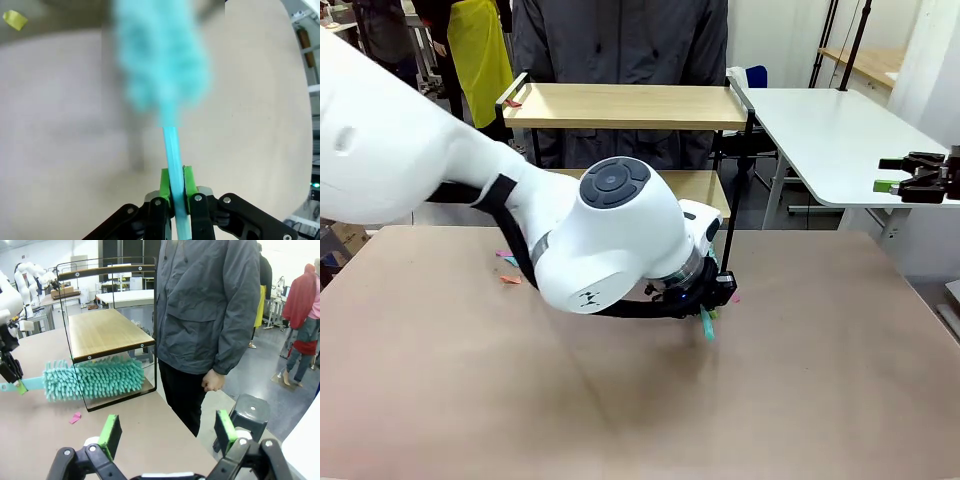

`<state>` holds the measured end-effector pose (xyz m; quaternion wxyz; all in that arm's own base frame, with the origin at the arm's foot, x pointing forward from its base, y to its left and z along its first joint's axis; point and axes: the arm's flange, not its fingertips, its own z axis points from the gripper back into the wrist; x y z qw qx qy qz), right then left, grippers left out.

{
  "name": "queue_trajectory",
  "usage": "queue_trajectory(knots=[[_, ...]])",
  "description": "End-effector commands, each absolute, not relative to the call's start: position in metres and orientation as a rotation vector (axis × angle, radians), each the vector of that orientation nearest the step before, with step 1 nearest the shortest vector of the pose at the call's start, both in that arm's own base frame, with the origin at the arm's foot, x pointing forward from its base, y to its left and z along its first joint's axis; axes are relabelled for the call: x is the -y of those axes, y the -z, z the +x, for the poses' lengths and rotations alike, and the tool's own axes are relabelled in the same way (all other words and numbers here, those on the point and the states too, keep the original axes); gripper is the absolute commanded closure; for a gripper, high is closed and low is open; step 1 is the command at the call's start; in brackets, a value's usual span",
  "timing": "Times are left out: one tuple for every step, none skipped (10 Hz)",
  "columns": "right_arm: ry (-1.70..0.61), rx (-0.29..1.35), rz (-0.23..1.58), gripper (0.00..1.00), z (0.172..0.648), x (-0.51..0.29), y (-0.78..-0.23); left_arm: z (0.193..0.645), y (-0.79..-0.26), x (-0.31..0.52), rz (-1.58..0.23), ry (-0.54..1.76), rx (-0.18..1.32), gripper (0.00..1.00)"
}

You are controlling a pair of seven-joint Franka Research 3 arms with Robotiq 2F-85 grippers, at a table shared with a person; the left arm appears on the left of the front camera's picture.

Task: Clean the shelf.
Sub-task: Clean the specific section of the Shelf indicated by the human with the Duster.

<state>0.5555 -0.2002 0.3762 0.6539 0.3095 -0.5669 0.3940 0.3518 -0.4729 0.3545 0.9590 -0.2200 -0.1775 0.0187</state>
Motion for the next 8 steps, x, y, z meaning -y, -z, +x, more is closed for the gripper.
queue_trajectory(knots=[[-0.899, 1.284, 0.699, 0.0, 0.555, 0.198, -0.378, 0.353, -0.322, 0.512, -0.46, -0.07, 0.326, 0.87], [-0.899, 1.284, 0.699, 0.0, 0.555, 0.198, -0.378, 0.357, -0.316, 0.512, -0.457, -0.065, 0.285, 0.87], [-0.899, 1.284, 0.699, 0.0, 0.555, 0.198, -0.378, 0.358, -0.341, 0.484, -0.444, -0.041, 0.342, 0.87], [-0.899, 1.284, 0.699, 0.0, 0.555, 0.198, -0.378, 0.358, -0.341, 0.484, -0.444, -0.041, 0.342, 0.87], [-0.899, 1.284, 0.699, 0.0, 0.555, 0.198, -0.378, 0.358, -0.341, 0.484, -0.444, -0.041, 0.342, 0.87], [-0.899, 1.284, 0.699, 0.0, 0.555, 0.198, -0.378, 0.361, -0.324, 0.496, -0.444, -0.036, 0.314, 0.87], [-0.899, 1.284, 0.699, 0.0, 0.555, 0.198, -0.378, 0.368, -0.332, 0.482, -0.405, -0.026, 0.282, 0.87], [-0.899, 1.284, 0.699, 0.0, 0.555, 0.198, -0.378, 0.374, -0.333, 0.47, -0.366, -0.028, 0.267, 0.87]])
